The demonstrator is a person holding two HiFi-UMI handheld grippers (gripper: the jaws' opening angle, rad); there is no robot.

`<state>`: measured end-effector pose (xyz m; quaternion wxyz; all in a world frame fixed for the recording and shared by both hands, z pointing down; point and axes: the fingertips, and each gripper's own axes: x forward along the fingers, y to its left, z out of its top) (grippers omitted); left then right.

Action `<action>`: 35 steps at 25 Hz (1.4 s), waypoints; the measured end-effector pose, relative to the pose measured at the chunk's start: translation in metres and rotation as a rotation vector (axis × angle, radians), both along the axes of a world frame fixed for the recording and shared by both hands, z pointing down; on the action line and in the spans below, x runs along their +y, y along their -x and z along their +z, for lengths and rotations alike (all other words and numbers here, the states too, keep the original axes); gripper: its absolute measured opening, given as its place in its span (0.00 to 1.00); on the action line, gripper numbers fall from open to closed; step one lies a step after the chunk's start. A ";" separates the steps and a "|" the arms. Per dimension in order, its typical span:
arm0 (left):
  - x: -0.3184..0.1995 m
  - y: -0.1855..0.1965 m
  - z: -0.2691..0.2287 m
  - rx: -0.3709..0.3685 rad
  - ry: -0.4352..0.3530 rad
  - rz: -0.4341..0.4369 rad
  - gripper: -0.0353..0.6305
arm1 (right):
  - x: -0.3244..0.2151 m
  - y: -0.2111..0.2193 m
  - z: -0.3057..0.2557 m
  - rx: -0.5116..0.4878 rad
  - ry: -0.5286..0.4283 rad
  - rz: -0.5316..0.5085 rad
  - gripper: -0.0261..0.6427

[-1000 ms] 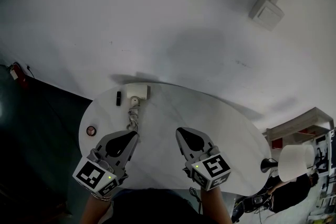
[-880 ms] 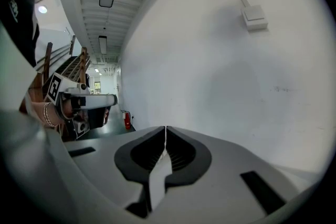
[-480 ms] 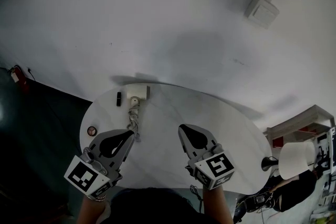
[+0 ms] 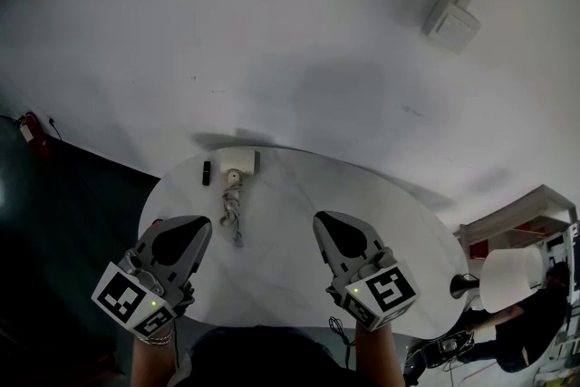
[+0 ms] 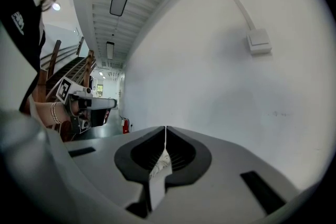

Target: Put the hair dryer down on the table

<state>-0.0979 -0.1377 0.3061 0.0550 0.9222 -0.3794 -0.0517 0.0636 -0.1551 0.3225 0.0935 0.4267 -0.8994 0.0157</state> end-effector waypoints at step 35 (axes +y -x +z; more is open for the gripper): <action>-0.016 0.051 0.035 0.079 0.189 -0.211 0.08 | -0.004 -0.015 -0.029 0.065 -0.074 0.049 0.07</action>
